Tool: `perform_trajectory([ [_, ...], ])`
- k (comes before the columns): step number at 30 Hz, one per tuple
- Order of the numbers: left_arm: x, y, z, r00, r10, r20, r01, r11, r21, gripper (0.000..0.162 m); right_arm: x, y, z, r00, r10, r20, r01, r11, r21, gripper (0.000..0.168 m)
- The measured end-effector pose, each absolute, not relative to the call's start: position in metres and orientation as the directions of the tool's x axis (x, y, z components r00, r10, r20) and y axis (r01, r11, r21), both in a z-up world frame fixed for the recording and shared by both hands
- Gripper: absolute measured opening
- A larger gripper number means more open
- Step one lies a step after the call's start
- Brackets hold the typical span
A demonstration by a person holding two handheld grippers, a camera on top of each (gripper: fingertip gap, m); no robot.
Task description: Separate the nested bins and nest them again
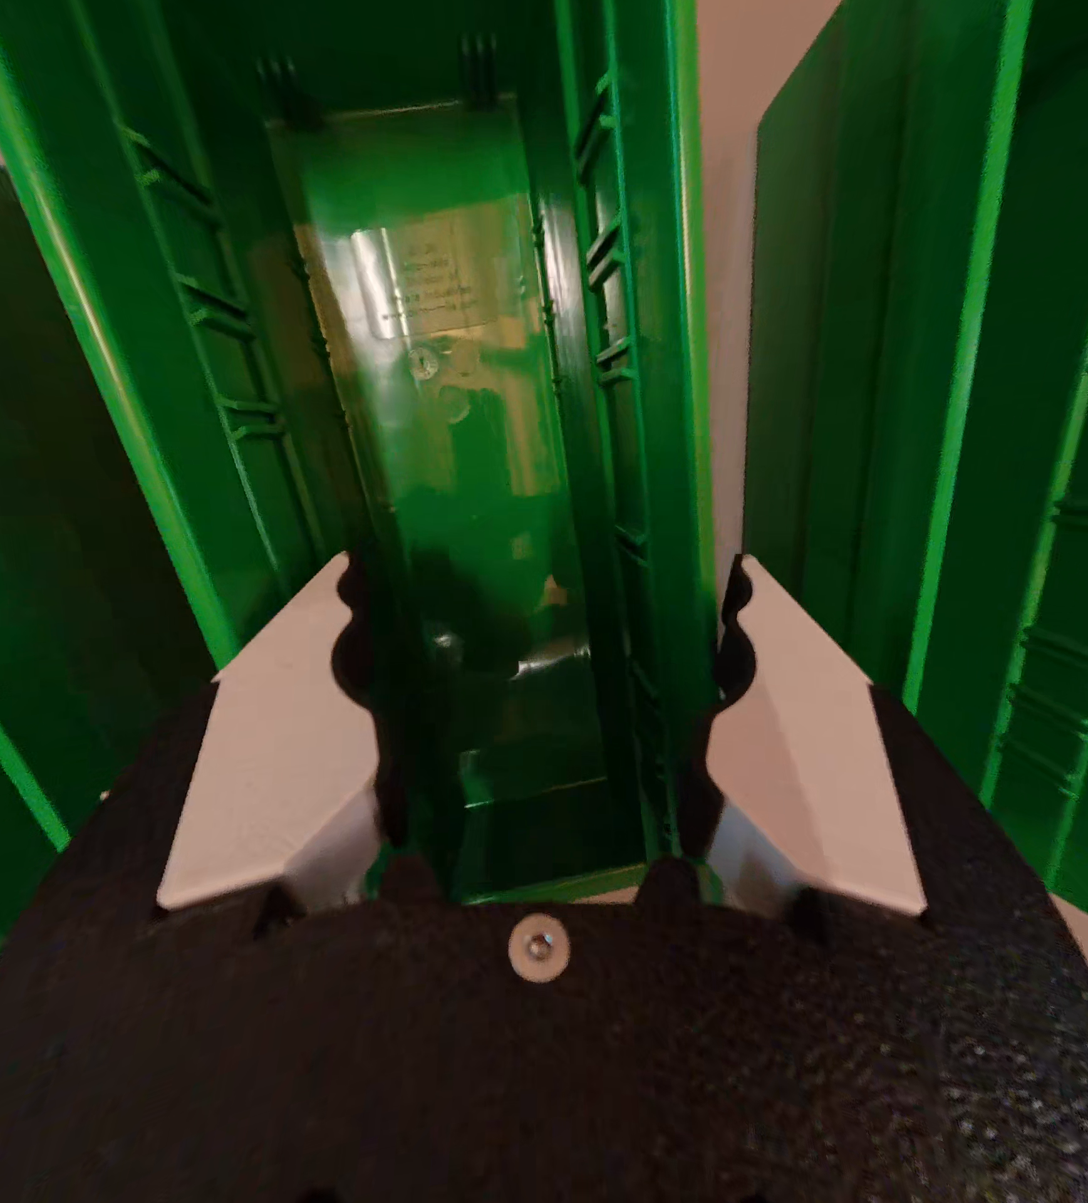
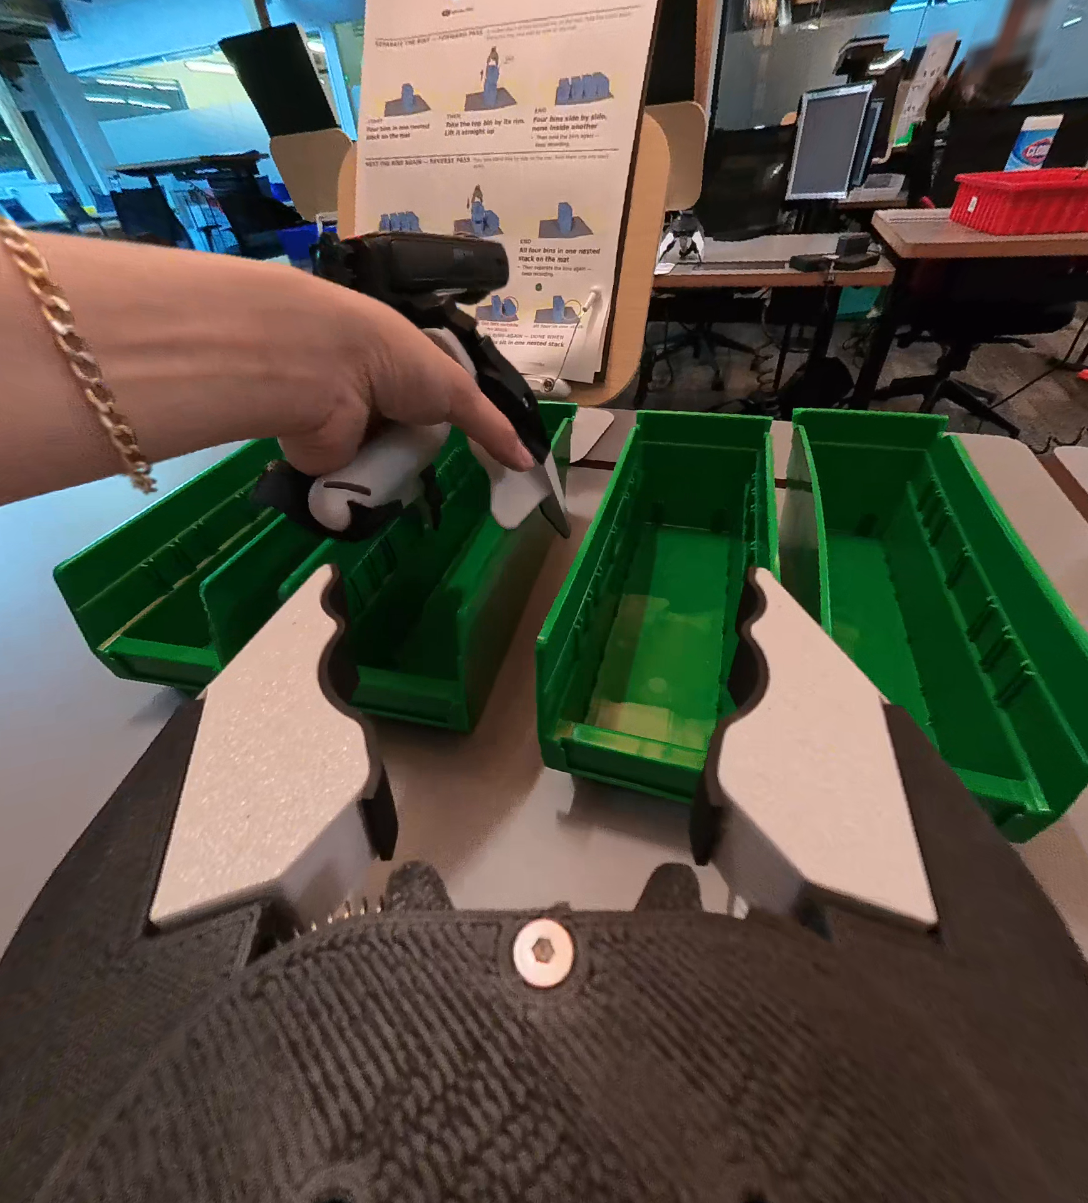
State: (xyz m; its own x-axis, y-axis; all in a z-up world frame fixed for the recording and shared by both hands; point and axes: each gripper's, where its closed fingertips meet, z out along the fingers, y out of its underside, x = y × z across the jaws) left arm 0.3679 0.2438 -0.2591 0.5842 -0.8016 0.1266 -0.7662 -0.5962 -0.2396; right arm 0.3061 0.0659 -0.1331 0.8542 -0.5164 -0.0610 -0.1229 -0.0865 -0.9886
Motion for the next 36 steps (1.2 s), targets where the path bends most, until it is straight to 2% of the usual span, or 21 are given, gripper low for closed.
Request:
perform_trajectory([
  [6, 0.361, 0.250, -0.275, 0.576, -0.816, -0.048, -0.806, -0.557, -0.201, 0.109, 0.316, 0.055, -0.135, 0.841, -0.535, -0.080, -0.141, -0.073, -0.987, 0.117],
  [12, 0.360, 0.255, -0.274, 0.461, -0.872, -0.167, -0.886, -0.441, -0.142, 0.112, 0.325, 0.047, -0.142, 0.834, -0.539, -0.118, -0.177, -0.060, -0.982, 0.116],
  [15, 0.368, 0.256, -0.265, 0.510, -0.853, -0.110, -0.856, -0.491, -0.162, 0.105, 0.329, 0.045, -0.147, 0.832, -0.536, -0.141, -0.202, -0.057, -0.978, 0.116],
  [19, 0.373, 0.275, -0.242, 0.502, -0.850, -0.158, -0.860, -0.472, -0.191, 0.092, 0.334, 0.042, -0.152, 0.826, -0.537, -0.171, -0.231, -0.047, -0.972, 0.116],
  [23, 0.372, 0.275, -0.240, 0.522, -0.845, -0.115, -0.850, -0.504, -0.153, 0.101, 0.338, 0.041, -0.155, 0.821, -0.536, -0.196, -0.253, -0.034, -0.967, 0.116],
  [29, 0.370, 0.279, -0.244, 0.538, -0.839, -0.085, -0.840, -0.525, -0.136, 0.100, 0.336, 0.047, -0.162, 0.829, -0.524, -0.197, -0.266, -0.058, -0.962, 0.115],
  [33, 0.372, 0.274, -0.248, 0.526, -0.851, -0.020, -0.847, -0.521, -0.105, 0.086, 0.330, 0.049, -0.165, 0.847, -0.498, -0.187, -0.263, -0.085, -0.961, 0.115],
  [36, 0.374, 0.264, -0.261, 0.536, -0.842, 0.066, -0.838, -0.540, -0.075, 0.094, 0.330, 0.055, -0.154, 0.835, -0.495, -0.243, -0.288, -0.016, -0.957, 0.114],
])
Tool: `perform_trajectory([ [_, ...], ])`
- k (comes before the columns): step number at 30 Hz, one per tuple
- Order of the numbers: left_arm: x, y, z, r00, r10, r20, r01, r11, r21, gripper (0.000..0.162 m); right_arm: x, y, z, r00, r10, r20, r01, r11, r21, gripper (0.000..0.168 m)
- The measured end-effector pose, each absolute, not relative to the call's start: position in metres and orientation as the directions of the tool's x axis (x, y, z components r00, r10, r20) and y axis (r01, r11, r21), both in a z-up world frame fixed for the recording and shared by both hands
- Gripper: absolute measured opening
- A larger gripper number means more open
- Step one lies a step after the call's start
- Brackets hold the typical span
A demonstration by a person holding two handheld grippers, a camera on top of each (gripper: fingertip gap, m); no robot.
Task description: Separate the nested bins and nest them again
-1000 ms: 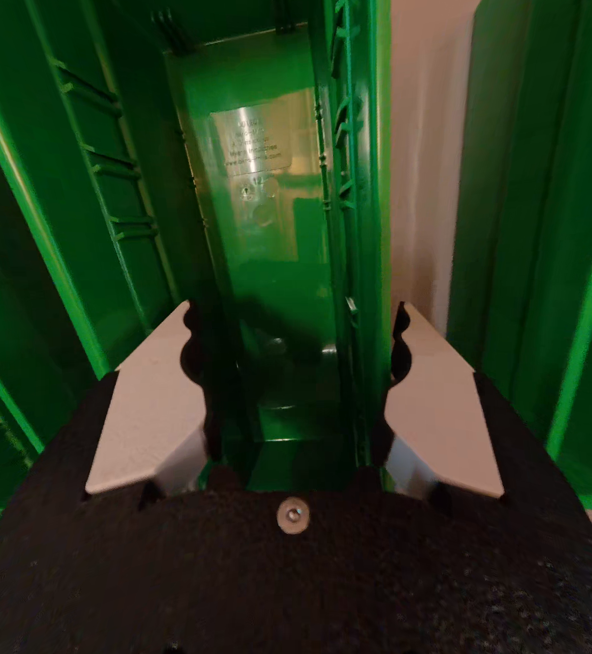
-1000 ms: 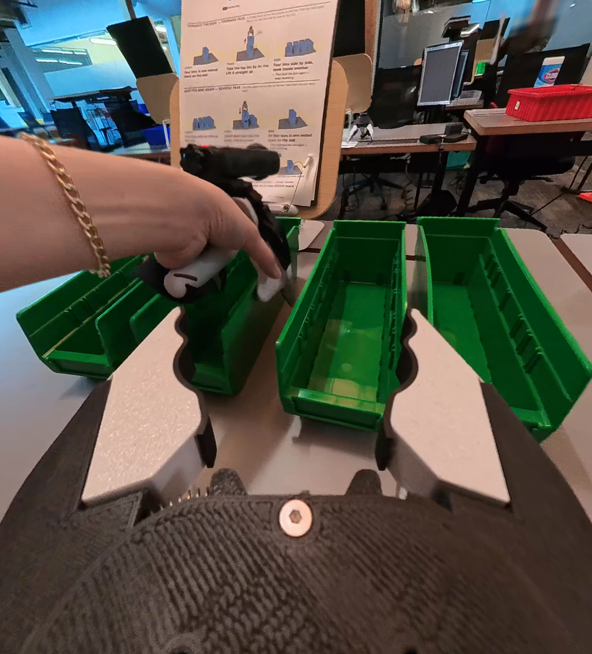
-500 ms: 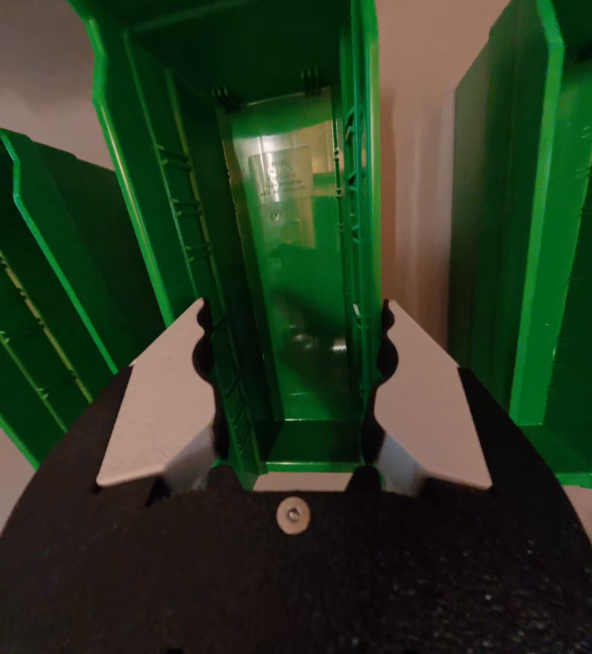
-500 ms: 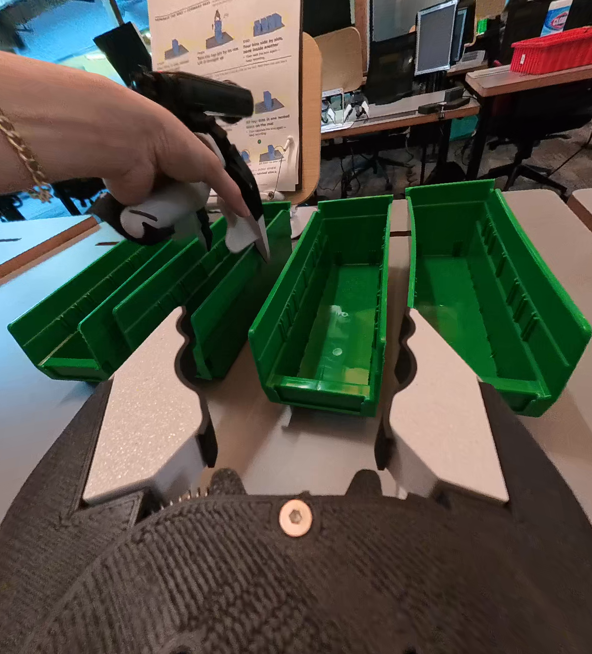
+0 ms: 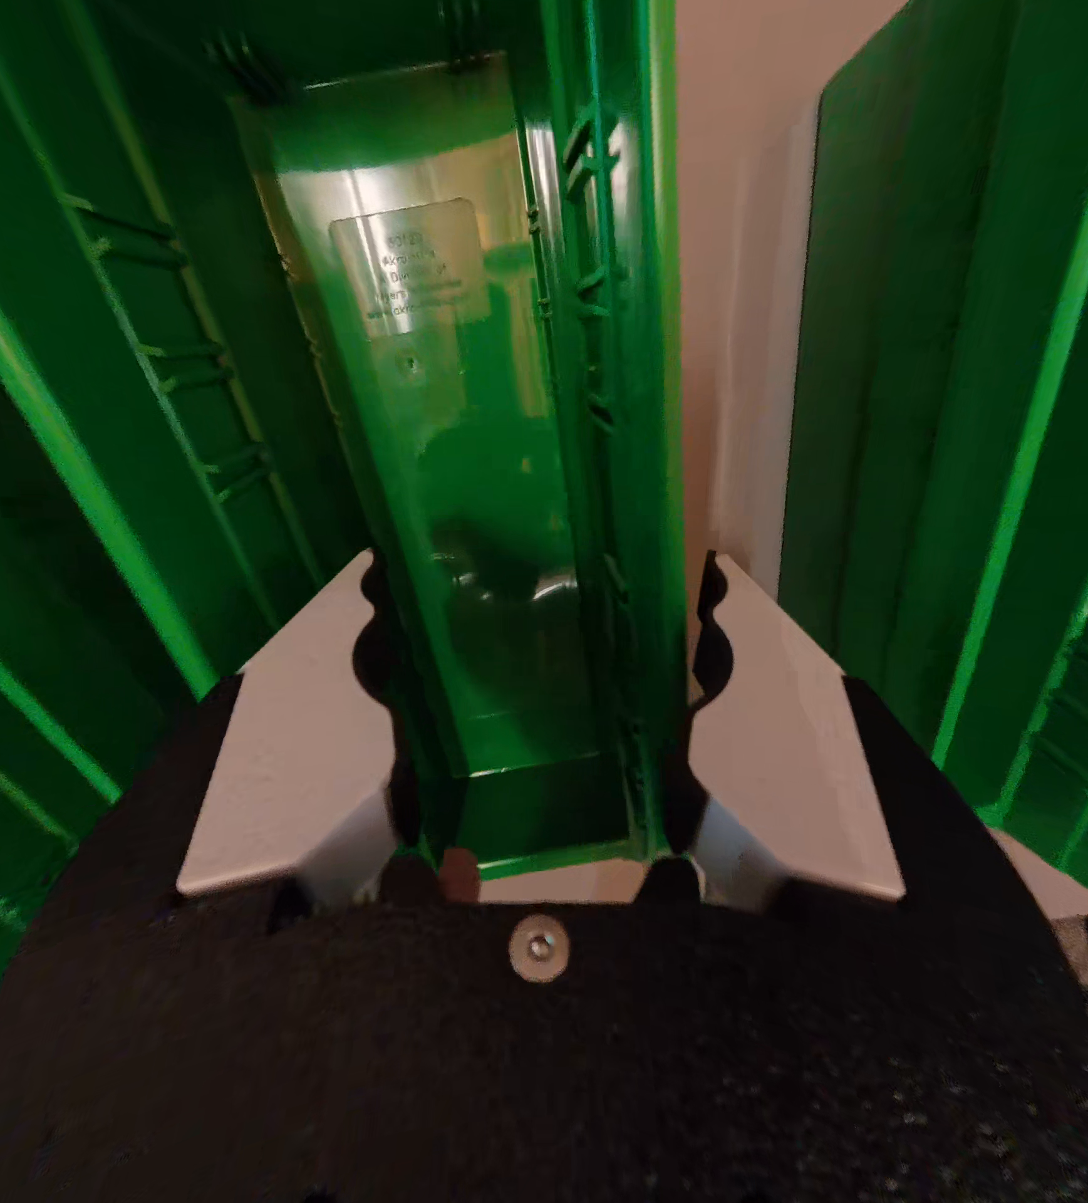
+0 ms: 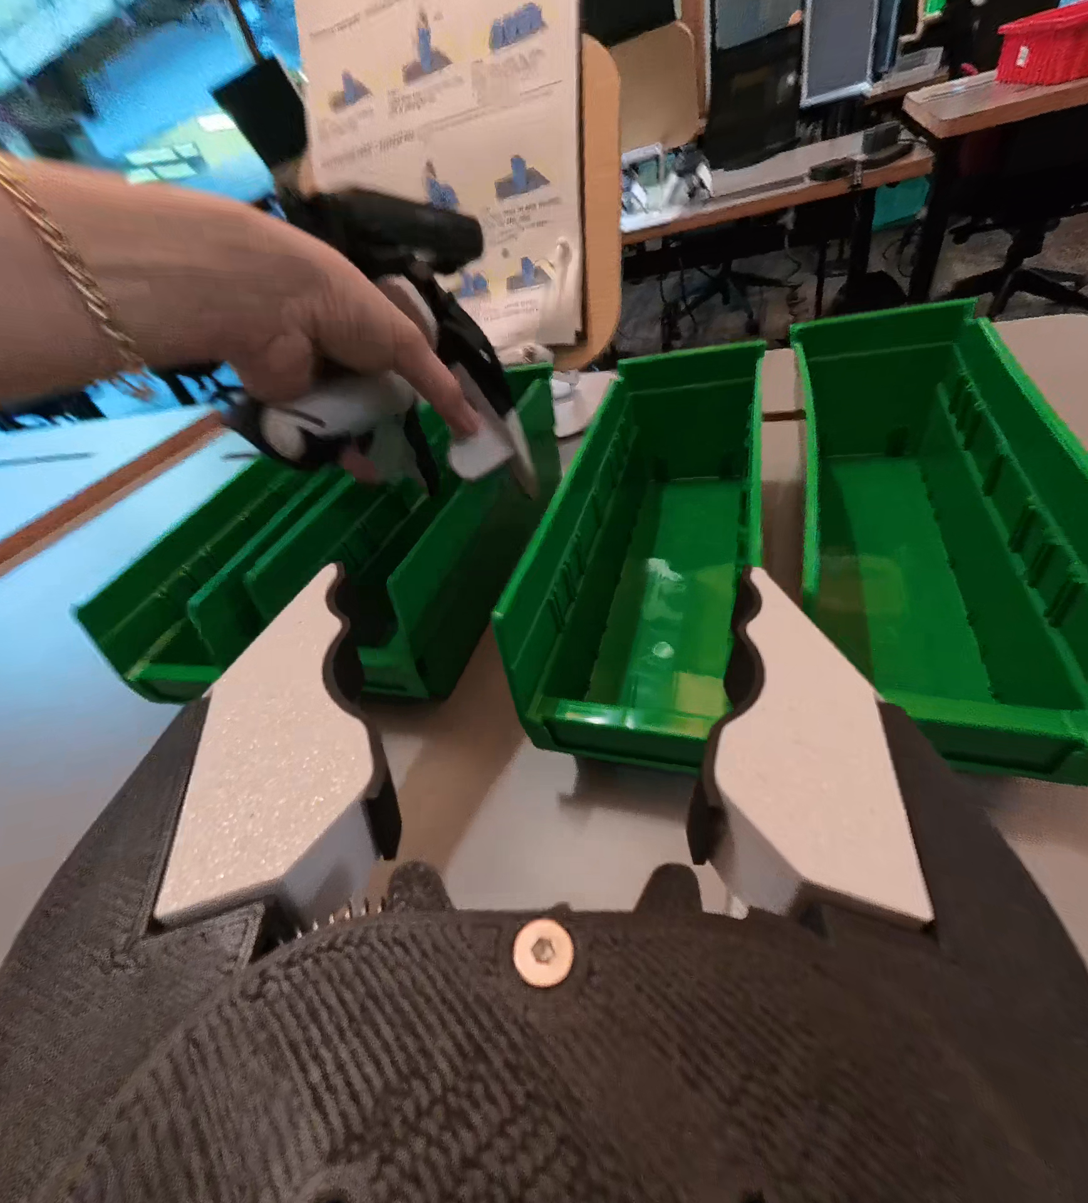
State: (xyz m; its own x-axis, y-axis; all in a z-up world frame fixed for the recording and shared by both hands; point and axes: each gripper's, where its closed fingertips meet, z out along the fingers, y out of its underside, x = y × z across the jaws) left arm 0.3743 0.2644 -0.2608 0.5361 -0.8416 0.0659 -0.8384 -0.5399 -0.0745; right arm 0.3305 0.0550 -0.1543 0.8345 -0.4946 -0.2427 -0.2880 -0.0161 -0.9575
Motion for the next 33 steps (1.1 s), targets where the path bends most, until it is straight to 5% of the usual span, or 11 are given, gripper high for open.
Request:
perform_trajectory([
  [3, 0.378, 0.259, -0.273, 0.550, -0.821, 0.153, -0.821, -0.565, -0.080, 0.090, 0.313, 0.070, -0.149, 0.878, -0.408, -0.252, -0.287, -0.026, -0.958, 0.109],
  [6, 0.373, 0.253, -0.288, 0.554, -0.803, 0.220, -0.817, -0.576, -0.041, 0.118, 0.320, 0.062, -0.153, 0.865, -0.469, -0.175, -0.236, -0.074, -0.969, 0.114],
  [13, 0.380, 0.266, -0.288, 0.502, -0.857, 0.116, -0.851, -0.514, -0.113, 0.115, 0.331, 0.050, -0.158, 0.840, -0.484, -0.246, -0.298, -0.033, -0.954, 0.112],
  [17, 0.385, 0.268, -0.286, 0.452, -0.890, 0.053, -0.878, -0.455, -0.151, 0.100, 0.339, 0.046, -0.159, 0.828, -0.511, -0.229, -0.284, -0.031, -0.958, 0.112],
  [21, 0.393, 0.253, -0.286, 0.386, -0.912, 0.142, -0.900, -0.406, -0.159, 0.047, 0.338, 0.050, -0.165, 0.834, -0.491, -0.252, -0.312, -0.042, -0.949, 0.112],
  [33, 0.387, 0.262, -0.275, 0.368, -0.929, -0.038, -0.923, -0.361, -0.133, 0.049, 0.344, 0.039, -0.163, 0.821, -0.508, -0.260, -0.312, -0.019, -0.950, 0.112],
])
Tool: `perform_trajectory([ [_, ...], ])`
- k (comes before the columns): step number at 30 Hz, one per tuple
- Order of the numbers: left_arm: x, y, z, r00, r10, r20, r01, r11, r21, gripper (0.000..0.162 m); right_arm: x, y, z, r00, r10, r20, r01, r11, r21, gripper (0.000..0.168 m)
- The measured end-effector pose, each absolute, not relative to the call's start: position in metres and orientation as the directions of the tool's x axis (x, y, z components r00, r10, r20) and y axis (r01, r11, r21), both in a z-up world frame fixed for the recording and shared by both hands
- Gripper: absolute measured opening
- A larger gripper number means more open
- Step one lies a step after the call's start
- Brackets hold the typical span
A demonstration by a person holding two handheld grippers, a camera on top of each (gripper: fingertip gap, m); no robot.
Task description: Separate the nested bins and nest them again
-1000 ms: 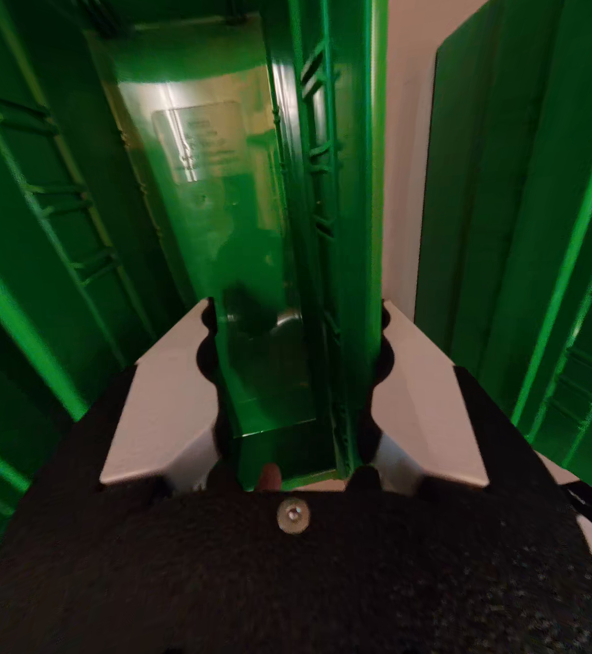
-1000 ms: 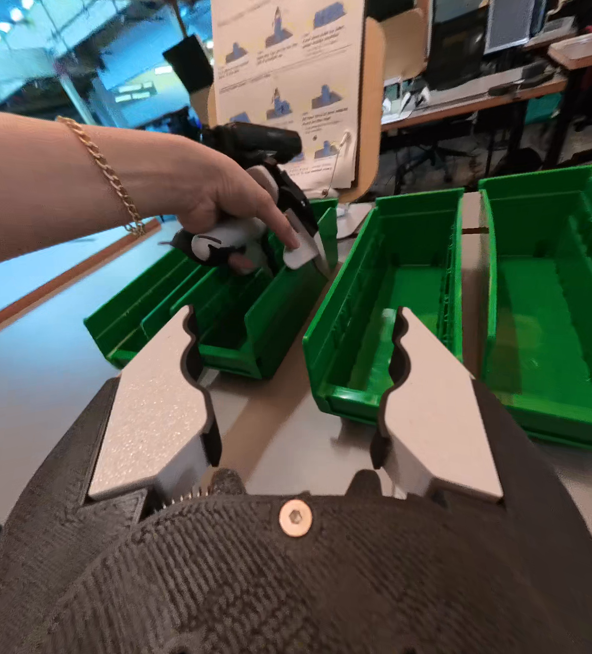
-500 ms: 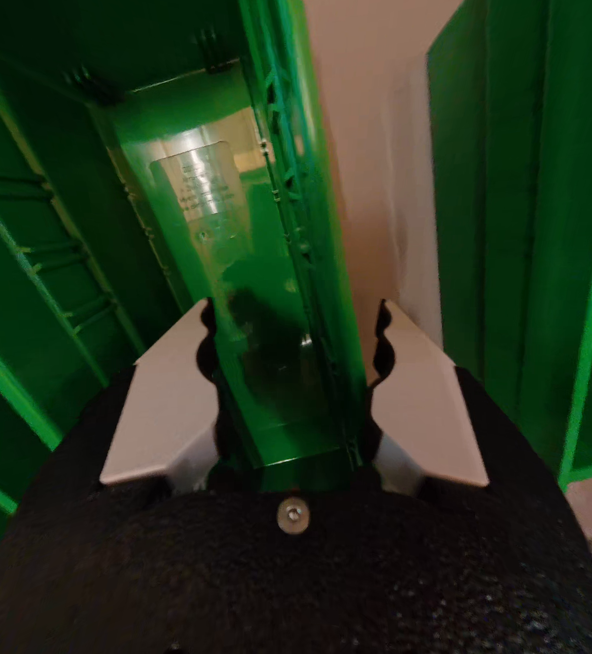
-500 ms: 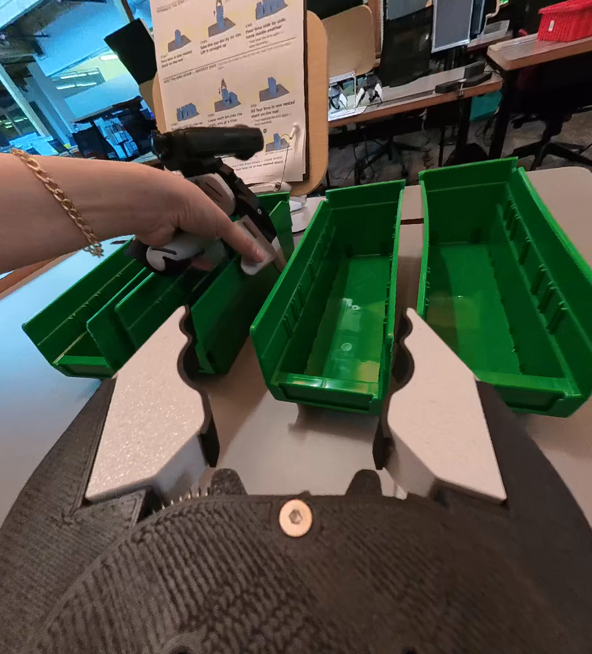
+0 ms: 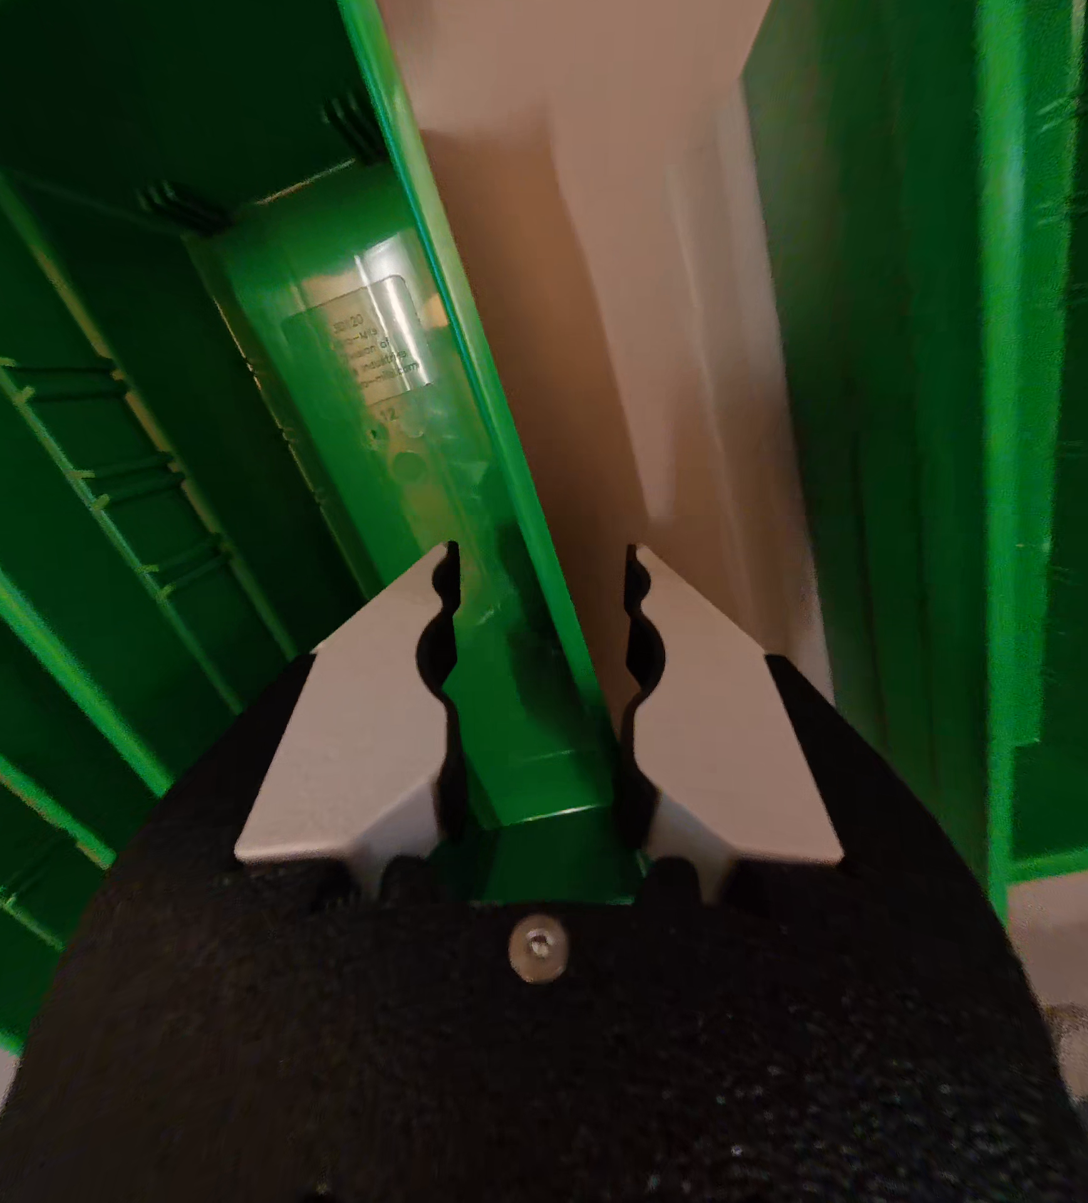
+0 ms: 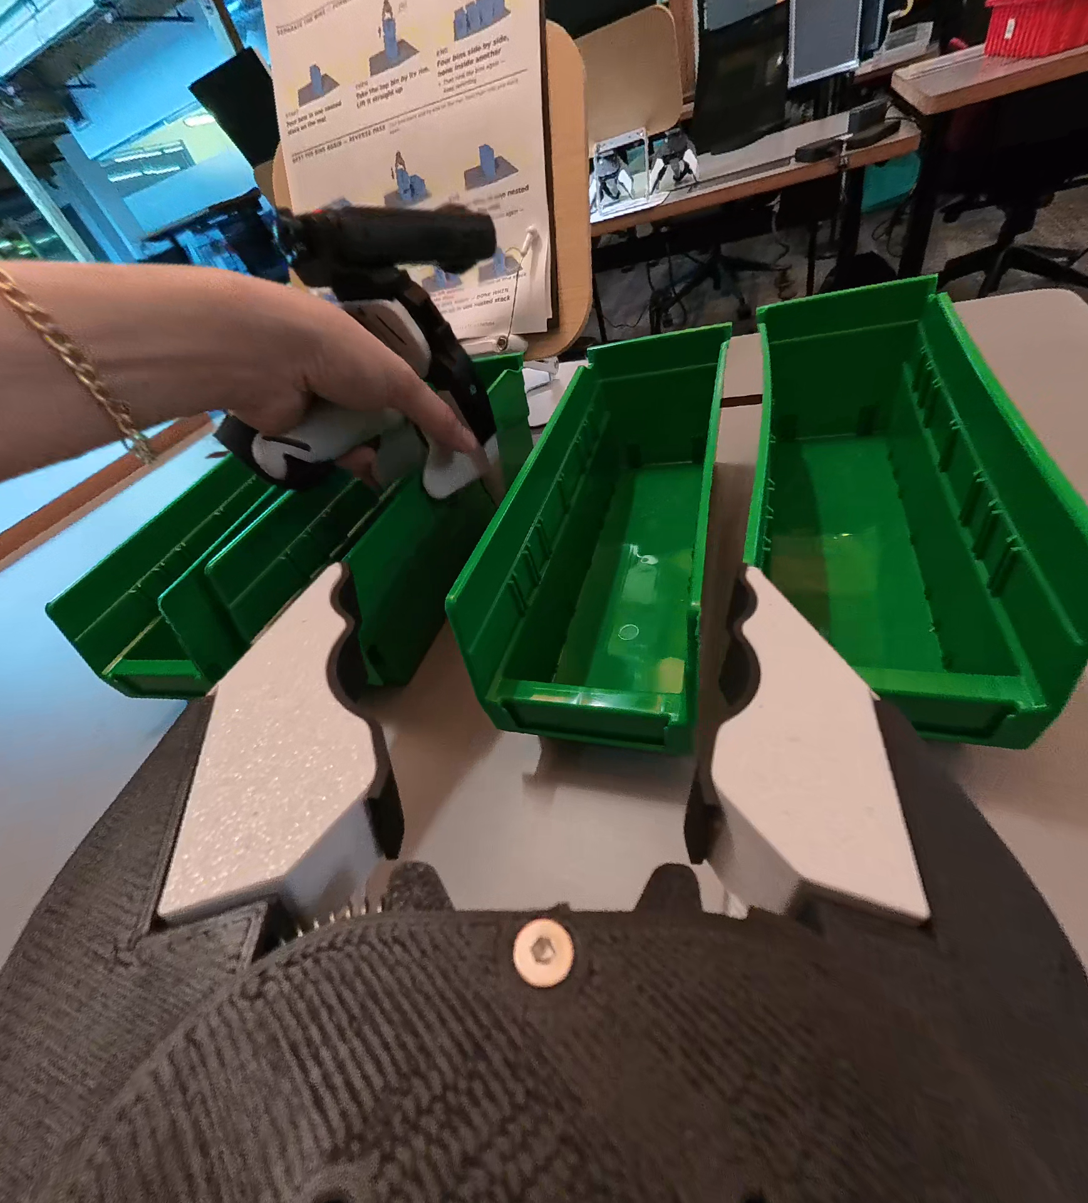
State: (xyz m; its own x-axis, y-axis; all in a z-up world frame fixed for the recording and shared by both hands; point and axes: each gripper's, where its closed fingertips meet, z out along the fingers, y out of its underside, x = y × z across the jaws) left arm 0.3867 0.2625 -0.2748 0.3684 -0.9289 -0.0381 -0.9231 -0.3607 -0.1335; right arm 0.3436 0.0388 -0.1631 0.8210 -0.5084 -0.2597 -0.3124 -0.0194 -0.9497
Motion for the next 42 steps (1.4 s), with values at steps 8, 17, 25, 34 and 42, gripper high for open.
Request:
perform_trajectory([
  [8, 0.394, 0.277, -0.219, 0.386, -0.914, -0.122, -0.914, -0.361, -0.186, 0.093, 0.345, 0.041, -0.168, 0.818, -0.506, -0.272, -0.329, -0.024, -0.944, 0.112],
  [17, 0.368, 0.304, -0.222, 0.462, -0.873, -0.160, -0.886, -0.445, -0.130, 0.123, 0.343, 0.044, -0.168, 0.824, -0.504, -0.259, -0.321, -0.037, -0.946, 0.112],
  [25, 0.362, 0.294, -0.262, 0.555, -0.831, 0.025, -0.829, -0.555, -0.070, 0.149, 0.338, 0.050, -0.169, 0.834, -0.492, -0.250, -0.317, -0.057, -0.947, 0.112],
  [34, 0.361, 0.294, -0.265, 0.535, -0.845, 0.009, -0.842, -0.534, -0.078, 0.148, 0.337, 0.053, -0.173, 0.836, -0.483, -0.261, -0.334, -0.070, -0.940, 0.112],
  [42, 0.358, 0.292, -0.259, 0.509, -0.859, 0.047, -0.859, -0.511, -0.035, 0.125, 0.340, 0.051, -0.175, 0.829, -0.493, -0.263, -0.337, -0.066, -0.939, 0.112],
])
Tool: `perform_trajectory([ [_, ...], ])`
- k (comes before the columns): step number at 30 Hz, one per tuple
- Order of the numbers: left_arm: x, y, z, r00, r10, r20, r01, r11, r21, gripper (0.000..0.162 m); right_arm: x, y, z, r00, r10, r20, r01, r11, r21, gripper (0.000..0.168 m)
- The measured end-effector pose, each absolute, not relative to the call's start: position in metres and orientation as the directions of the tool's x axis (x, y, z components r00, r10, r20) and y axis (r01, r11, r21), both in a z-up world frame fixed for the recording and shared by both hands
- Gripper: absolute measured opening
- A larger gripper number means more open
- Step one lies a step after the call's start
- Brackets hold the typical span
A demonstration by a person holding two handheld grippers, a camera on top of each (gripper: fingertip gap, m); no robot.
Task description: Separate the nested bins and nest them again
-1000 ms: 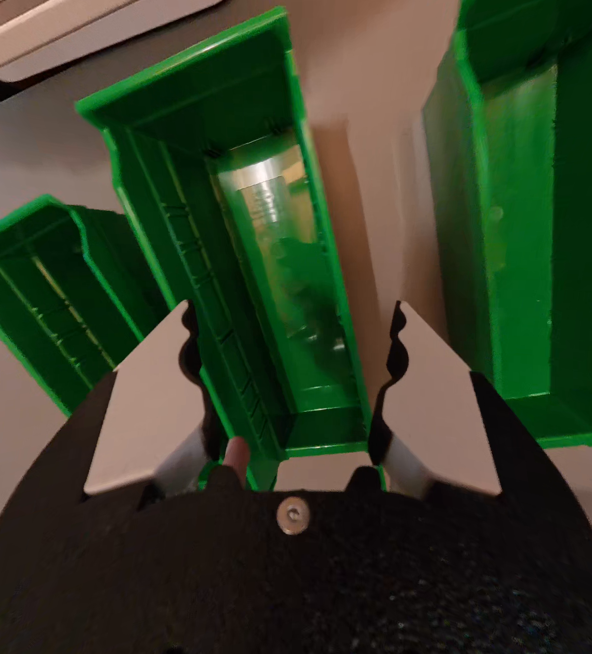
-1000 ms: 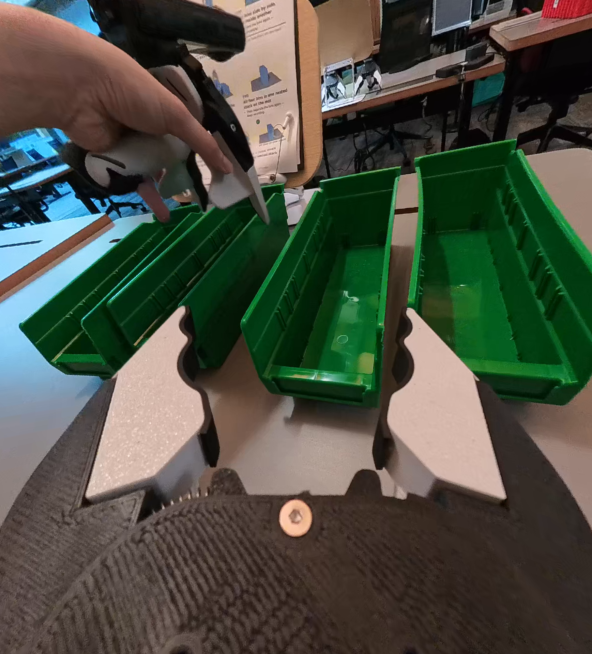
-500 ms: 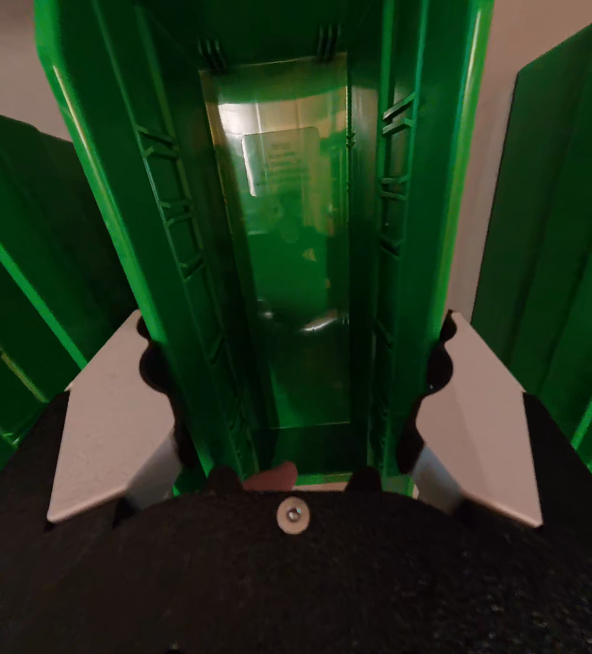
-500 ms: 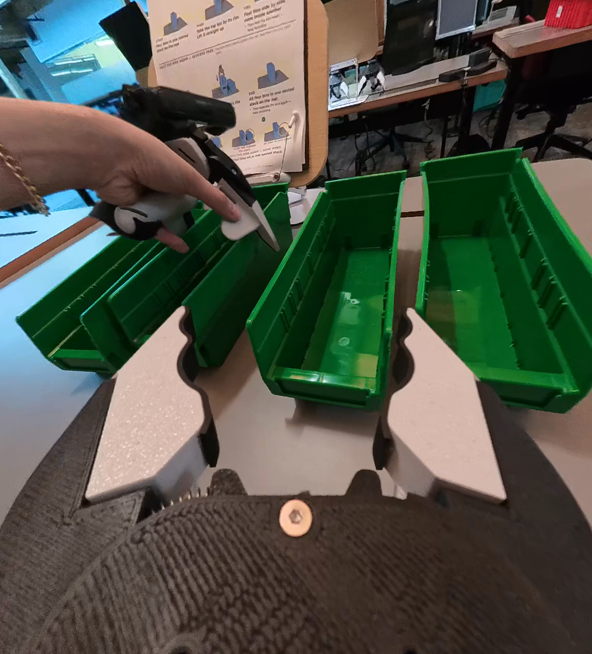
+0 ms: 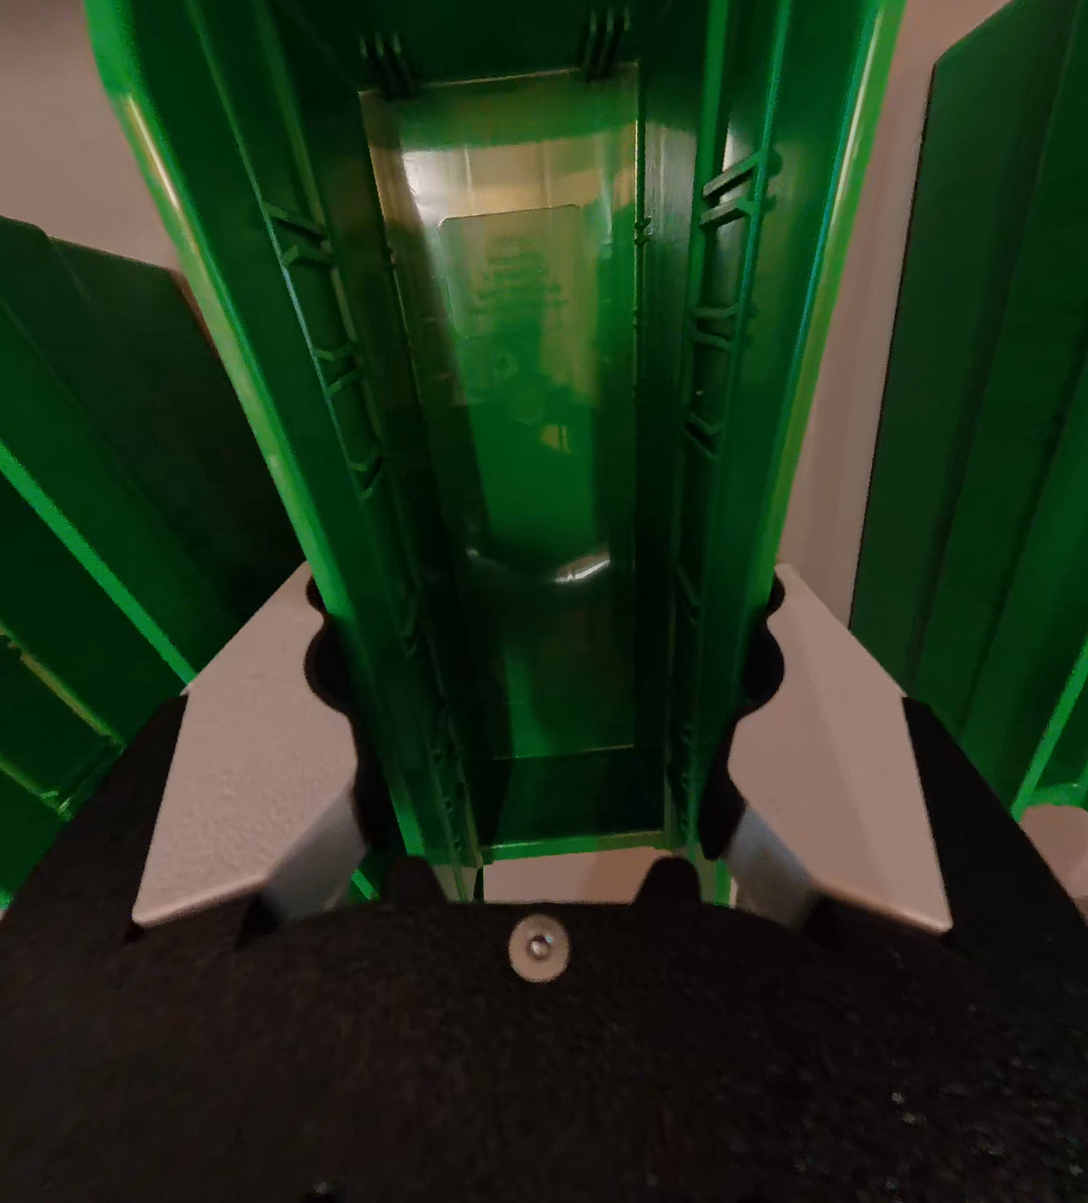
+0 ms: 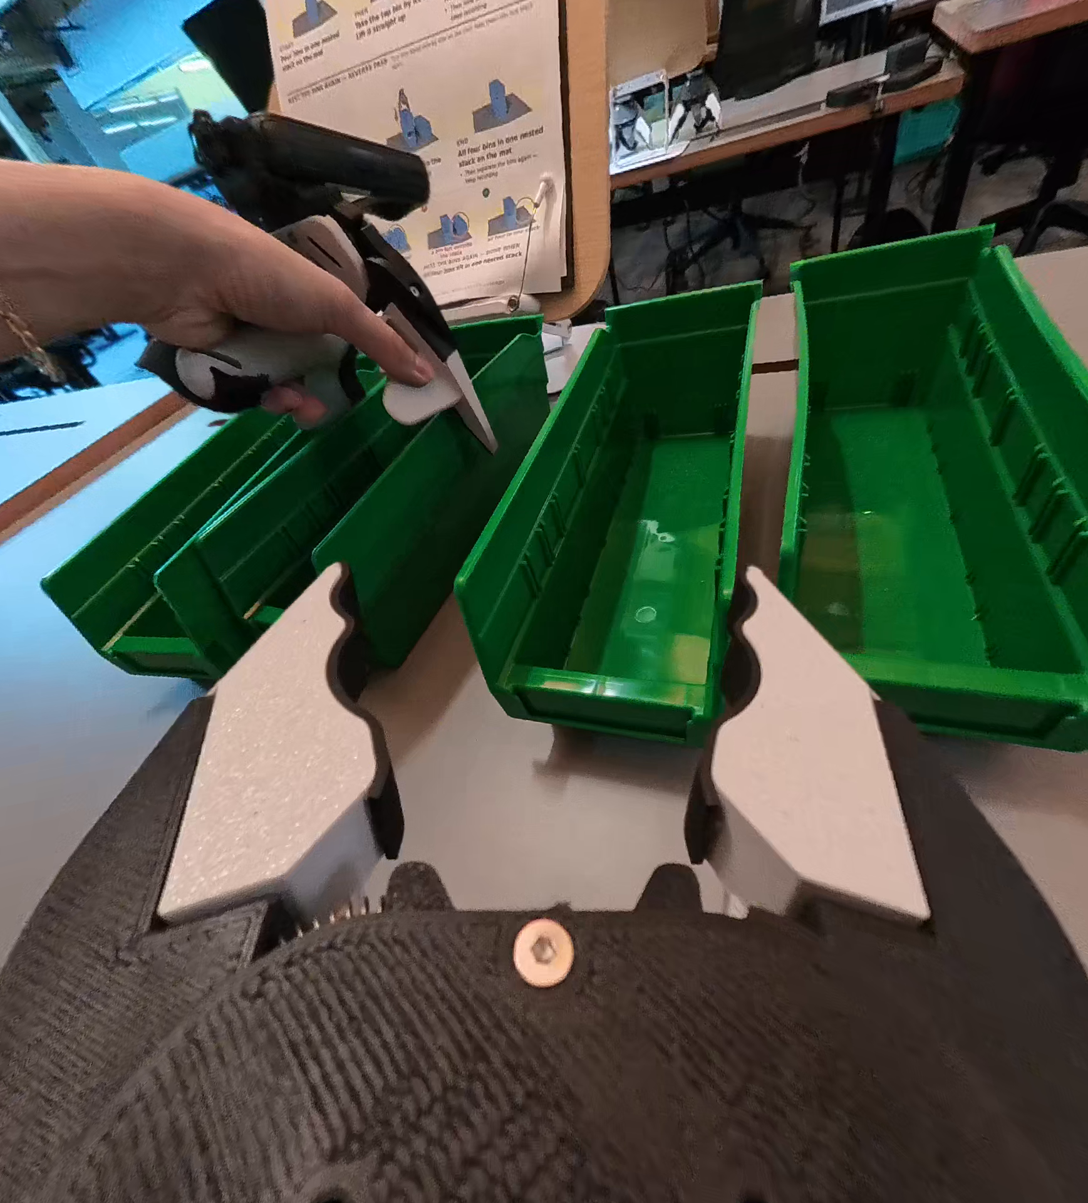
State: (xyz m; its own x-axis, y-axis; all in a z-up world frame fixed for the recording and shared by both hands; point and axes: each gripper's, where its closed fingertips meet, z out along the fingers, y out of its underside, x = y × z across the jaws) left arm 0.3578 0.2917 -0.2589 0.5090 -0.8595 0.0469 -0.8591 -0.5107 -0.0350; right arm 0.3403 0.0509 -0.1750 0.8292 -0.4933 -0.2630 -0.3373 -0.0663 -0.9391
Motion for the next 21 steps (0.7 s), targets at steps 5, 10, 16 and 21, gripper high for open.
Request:
perform_trajectory([
  [5, 0.357, 0.287, -0.256, 0.504, -0.859, 0.095, -0.862, -0.507, -0.011, 0.118, 0.343, 0.047, -0.172, 0.827, -0.505, -0.248, -0.319, -0.058, -0.946, 0.110],
  [10, 0.359, 0.276, -0.243, 0.500, -0.847, 0.181, -0.861, -0.509, -0.003, 0.114, 0.342, 0.050, -0.176, 0.827, -0.496, -0.265, -0.338, -0.063, -0.939, 0.110],
  [16, 0.368, 0.265, -0.199, 0.457, -0.853, 0.253, -0.872, -0.486, -0.063, 0.111, 0.338, 0.056, -0.174, 0.837, -0.491, -0.241, -0.315, -0.074, -0.946, 0.111],
  [21, 0.360, 0.272, -0.155, 0.456, -0.848, 0.271, -0.865, -0.493, -0.088, 0.111, 0.333, 0.060, -0.172, 0.846, -0.481, -0.229, -0.303, -0.082, -0.949, 0.111],
])
